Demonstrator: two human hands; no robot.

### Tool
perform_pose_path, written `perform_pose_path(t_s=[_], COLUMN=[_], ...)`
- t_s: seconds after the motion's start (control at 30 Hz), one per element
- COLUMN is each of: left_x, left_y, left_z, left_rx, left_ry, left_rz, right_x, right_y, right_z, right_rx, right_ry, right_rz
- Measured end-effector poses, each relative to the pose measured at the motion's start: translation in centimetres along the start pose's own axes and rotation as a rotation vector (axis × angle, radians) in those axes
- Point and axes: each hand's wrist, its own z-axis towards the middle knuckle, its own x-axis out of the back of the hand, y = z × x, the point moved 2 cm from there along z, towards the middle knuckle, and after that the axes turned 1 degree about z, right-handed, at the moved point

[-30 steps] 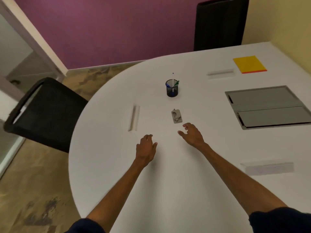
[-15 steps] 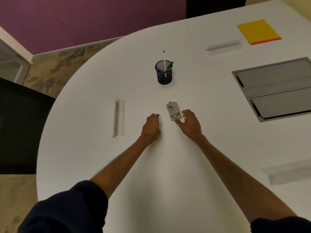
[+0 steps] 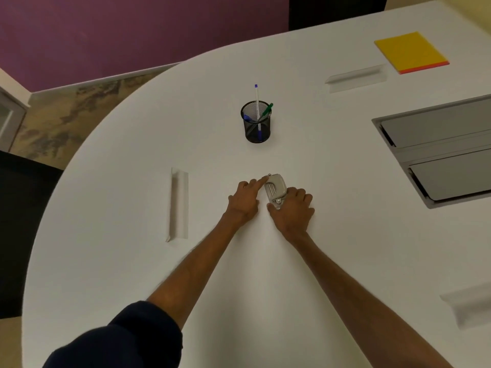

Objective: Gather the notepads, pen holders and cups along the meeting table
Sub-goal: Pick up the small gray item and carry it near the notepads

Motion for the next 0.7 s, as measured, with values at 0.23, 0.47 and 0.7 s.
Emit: perform_pose_path(t_s=[0.23,0.47,0.7], left_x=[-1.4,-2.8,-1.6], left_y=[0.4,1.3,3.1], left_z=[-3.3,-7.5,-11.3], left_rx=[-0.029,-0.025,-0.039], left_ry=[0.005,-0.008,-0.050], left_rz=[-0.038,-0.144,-0.109], right_x=[0.7,1.9,5.2], right_y=[-0.5,1.8,4.3], right_z=[-1.2,-5.0,-7.9], right_rx=[0.010,0.082,-0.295], right_ry=[-0.093,-0.145,-0.486], right_rz=[-0.076,-0.203,0.410])
